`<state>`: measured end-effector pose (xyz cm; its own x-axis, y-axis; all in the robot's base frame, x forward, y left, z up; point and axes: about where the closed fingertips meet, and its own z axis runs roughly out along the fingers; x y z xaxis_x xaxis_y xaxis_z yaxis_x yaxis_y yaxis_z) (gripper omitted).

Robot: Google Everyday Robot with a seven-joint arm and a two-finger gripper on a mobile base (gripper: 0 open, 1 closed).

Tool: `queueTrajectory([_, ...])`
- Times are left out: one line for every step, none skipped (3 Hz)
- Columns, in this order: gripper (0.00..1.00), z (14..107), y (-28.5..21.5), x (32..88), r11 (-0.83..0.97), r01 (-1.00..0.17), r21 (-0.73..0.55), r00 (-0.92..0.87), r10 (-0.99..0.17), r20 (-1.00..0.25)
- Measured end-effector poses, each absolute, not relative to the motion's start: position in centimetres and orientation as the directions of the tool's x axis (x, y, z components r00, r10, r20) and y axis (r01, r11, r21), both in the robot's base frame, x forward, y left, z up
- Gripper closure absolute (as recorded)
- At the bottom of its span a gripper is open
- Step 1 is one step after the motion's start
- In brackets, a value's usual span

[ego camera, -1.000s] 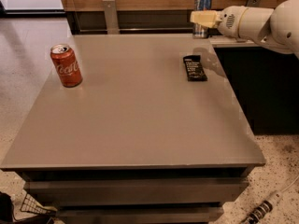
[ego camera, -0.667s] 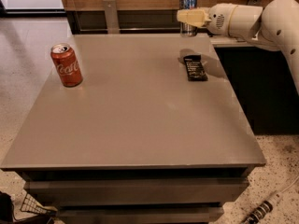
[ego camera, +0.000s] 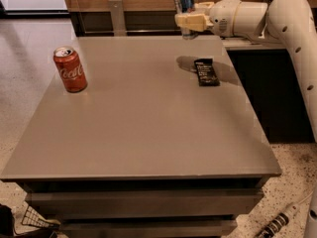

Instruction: Place redbull can upright

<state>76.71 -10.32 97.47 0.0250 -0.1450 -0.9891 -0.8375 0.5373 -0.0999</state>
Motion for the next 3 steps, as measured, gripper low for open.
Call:
queueTrajectory([1.0, 97.5, -10.3, 76.7, 0.537, -0.838, -0.1, 0.025, -0.145, -0.989])
queueTrajectory([1.0, 96.7, -9.2, 76.5, 0.537, -0.84, -0.084, 0.018, -0.129, -0.992])
queueTrajectory([1.0, 94.8, -6.6, 75.8, 0.523, -0.85, -0.054, -0.011, -0.122, -0.993])
